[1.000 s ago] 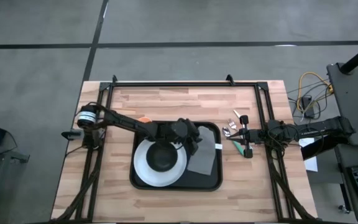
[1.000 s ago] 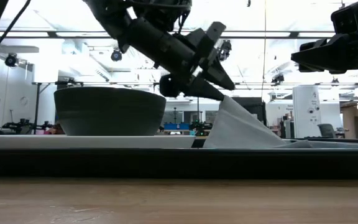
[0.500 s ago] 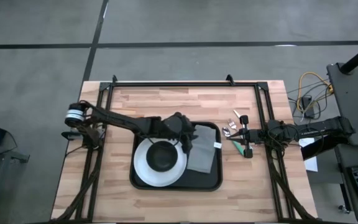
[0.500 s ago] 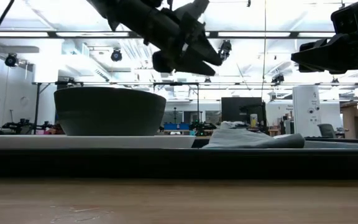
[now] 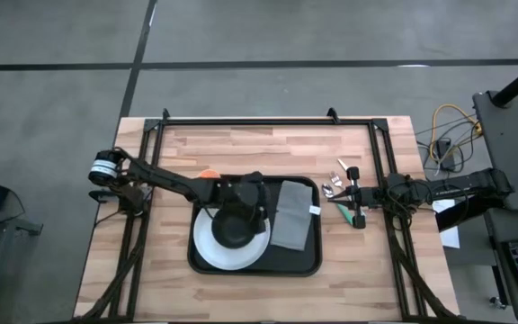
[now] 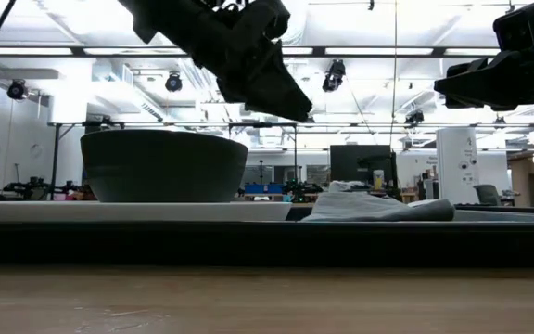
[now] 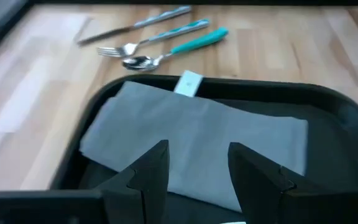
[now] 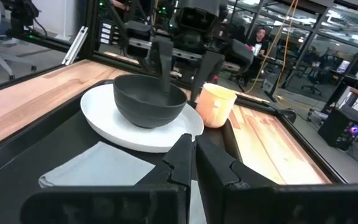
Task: Set up tray
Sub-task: Put the grey napkin on the black serving tray
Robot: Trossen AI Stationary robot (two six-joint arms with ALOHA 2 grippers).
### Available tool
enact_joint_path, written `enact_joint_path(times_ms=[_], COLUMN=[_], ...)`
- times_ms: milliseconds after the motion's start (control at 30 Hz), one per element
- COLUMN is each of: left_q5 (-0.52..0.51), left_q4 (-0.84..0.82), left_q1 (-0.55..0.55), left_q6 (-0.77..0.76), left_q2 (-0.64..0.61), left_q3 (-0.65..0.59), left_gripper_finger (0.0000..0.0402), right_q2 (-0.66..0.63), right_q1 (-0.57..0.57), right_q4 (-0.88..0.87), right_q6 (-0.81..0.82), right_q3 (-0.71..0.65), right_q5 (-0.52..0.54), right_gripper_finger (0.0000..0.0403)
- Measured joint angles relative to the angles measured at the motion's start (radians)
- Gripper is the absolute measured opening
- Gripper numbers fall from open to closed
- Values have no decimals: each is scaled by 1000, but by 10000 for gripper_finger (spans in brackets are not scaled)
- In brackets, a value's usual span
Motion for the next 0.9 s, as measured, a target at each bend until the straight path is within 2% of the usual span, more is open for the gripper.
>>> enact_joint_path(times_ms=[167, 433, 700, 900], left_q5=[-2, 47, 53, 53], left_q4=[92, 484, 540, 547], left_q1=[0, 3, 14, 13], left_q6=[29, 41, 30, 29], left_q2=[-63, -300, -568, -685], left_q3=[-116, -471, -733, -813], left_gripper_finger=[146, 146, 146, 146], right_q2=[1, 2, 2, 2], right_q1=[0, 0, 0, 0], right_q4=[0, 0, 0, 0], right_q6=[0, 0, 0, 0], right_q3=[0, 0, 0, 0], right_q5=[0, 0, 0, 0], right_gripper_finger=[9, 9, 9, 9])
